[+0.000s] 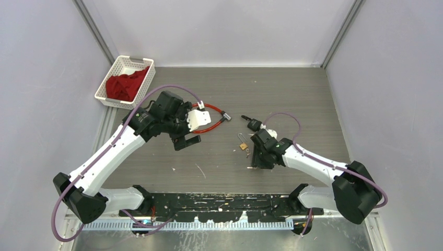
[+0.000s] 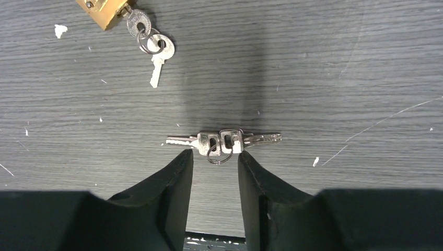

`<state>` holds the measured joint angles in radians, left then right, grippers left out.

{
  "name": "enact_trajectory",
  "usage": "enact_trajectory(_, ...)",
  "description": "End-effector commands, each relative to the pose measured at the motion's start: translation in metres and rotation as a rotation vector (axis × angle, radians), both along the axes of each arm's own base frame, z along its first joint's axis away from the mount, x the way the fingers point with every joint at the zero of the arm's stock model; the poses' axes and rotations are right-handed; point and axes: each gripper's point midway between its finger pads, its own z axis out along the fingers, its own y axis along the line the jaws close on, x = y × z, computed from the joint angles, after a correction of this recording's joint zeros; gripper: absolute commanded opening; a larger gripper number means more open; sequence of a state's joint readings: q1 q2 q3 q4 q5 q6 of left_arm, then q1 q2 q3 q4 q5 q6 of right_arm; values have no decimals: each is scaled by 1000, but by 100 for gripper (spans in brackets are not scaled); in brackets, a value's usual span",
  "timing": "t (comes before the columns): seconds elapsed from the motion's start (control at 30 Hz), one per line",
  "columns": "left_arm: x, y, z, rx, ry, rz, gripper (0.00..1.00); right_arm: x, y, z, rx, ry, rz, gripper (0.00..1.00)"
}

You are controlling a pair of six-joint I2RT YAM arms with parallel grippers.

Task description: Unlock with the key

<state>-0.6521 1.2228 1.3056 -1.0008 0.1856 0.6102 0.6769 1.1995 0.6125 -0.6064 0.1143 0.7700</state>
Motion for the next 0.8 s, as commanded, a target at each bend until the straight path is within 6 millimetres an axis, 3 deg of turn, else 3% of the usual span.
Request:
enact_trajectory(0.0,-2,-3,10,-40,-15,-2,99,17,8,5,23,-65,-27,41)
enact_trajectory(0.13,-1,-4,11,-44,-13,1,99,18,8,3,17,-65,-26,34)
enact_trajectory(0.3,-1,-4,11,-46,-15,2,99,18,8,0,10,-61,-24,17)
enact_trajectory(0.47,0,-5,11,-49,-14,1,99,19,4,1,-13,-66,-19,20)
enact_trajectory(0.63,-1,-5,10,-48,-13,-1,99,19,4,6,-12,-70,-19,41)
enact_trajectory(0.77,-1,-5,9,-47,-12,-1,99,18,6,12,16,-86,-41,39)
